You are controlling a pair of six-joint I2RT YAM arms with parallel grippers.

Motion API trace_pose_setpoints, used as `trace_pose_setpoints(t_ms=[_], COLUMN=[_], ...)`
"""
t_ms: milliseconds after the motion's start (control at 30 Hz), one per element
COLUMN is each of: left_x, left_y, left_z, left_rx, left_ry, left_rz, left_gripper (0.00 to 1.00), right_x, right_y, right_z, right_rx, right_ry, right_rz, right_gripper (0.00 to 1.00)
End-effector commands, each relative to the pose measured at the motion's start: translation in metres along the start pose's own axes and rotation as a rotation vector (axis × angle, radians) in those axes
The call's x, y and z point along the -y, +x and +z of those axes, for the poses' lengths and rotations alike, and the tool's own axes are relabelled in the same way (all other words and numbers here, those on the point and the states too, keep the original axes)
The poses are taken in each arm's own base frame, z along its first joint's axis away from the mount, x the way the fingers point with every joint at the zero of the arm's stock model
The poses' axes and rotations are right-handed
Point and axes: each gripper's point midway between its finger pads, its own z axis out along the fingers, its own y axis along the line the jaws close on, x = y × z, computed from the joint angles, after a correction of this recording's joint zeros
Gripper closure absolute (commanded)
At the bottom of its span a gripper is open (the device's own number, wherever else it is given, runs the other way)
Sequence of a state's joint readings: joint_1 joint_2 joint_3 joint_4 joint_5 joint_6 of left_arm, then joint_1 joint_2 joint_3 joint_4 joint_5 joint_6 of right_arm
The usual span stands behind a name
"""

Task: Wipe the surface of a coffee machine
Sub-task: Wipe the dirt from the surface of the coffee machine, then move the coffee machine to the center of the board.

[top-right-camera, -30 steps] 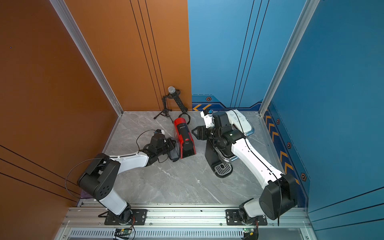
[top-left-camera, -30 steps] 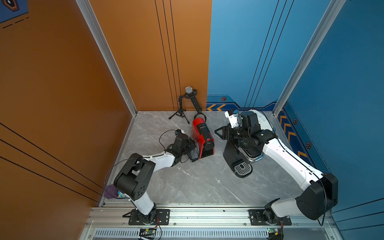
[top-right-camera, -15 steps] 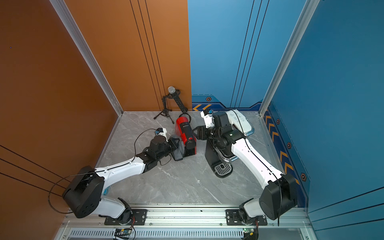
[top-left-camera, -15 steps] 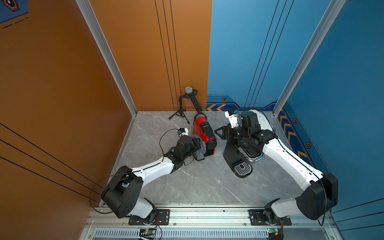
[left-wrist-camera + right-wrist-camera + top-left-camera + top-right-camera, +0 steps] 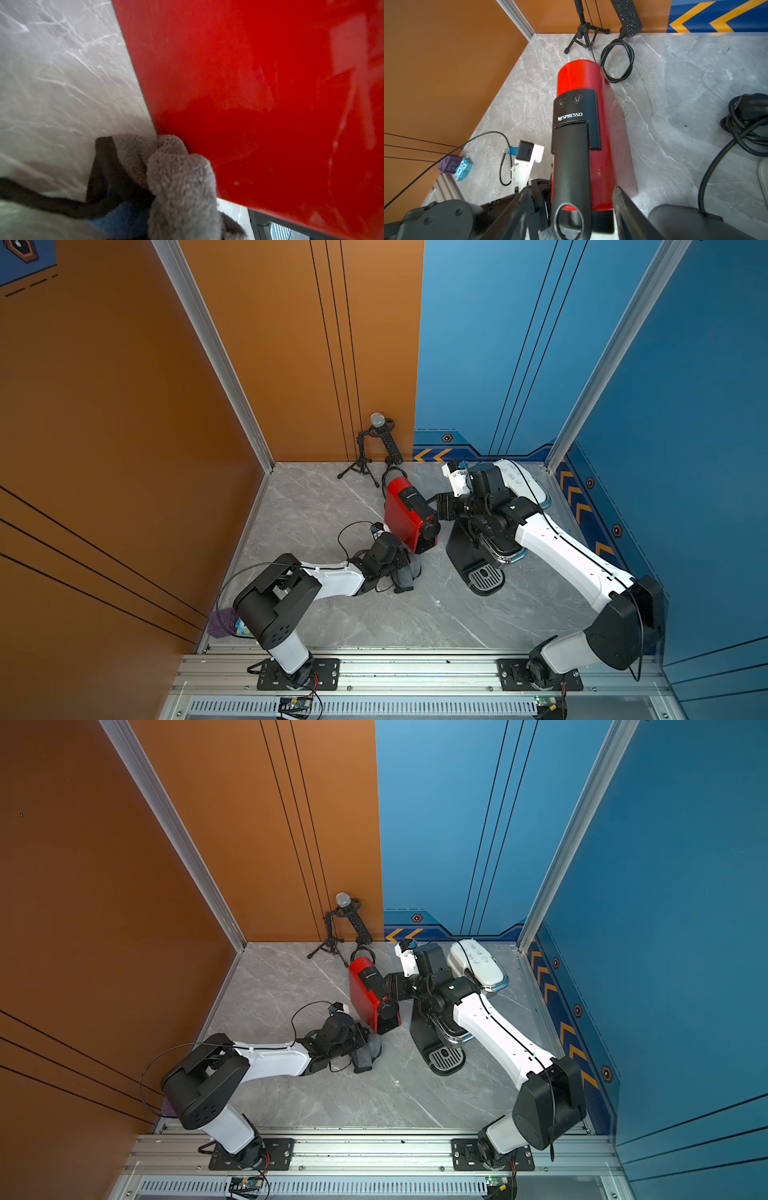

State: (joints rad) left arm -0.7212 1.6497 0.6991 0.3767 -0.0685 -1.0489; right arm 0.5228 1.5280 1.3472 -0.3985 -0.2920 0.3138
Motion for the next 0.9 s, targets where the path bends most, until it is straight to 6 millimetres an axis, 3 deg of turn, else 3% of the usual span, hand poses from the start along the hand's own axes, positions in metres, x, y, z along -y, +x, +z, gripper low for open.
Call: trace_pose_setpoints(t_ms=[0, 233, 500, 600, 700, 867], left_x=[-0.003, -0.021, -0.043, -0.048, -0.049, -0.055], left_y=[-0.001, -0.011, -0.024, -0.034, -0.039, -0.038], left_z=[-0.003, -0.019, -0.032, -0.043, -0.053, -0.064], left_rx=[-0.006, 0.031, 0.05, 0.074, 0.094, 0.092], left_ry=[0.011, -0.009, -0.022, -0.011, 0.006, 0.021], left_rz=[-0.013, -0.022, -0.032, -0.038, -0.035, -0.037], left_gripper=[1.0, 1.0, 1.0, 1.0, 1.0, 1.0], right_x=[0.009, -0.033, -0.039, -0.043, -0.038, -0.041], right_y=[0.022, 0.048, 0.096, 0.119, 0.137, 0.136], right_z=[0.011, -0.009, -0.034, -0.028, -0.009, 0.03], right_rx=[-0.093, -0.094, -0.117, -0.144, -0.15, -0.05], right_ry=[0.124, 0.13, 0.178, 0.16, 0.169, 0.157], right_rz=[-0.049, -0.121, -0.017, 0.019, 0.064, 0.073], right_gripper=[0.36, 0.36, 0.35, 0.35, 0.35, 0.37])
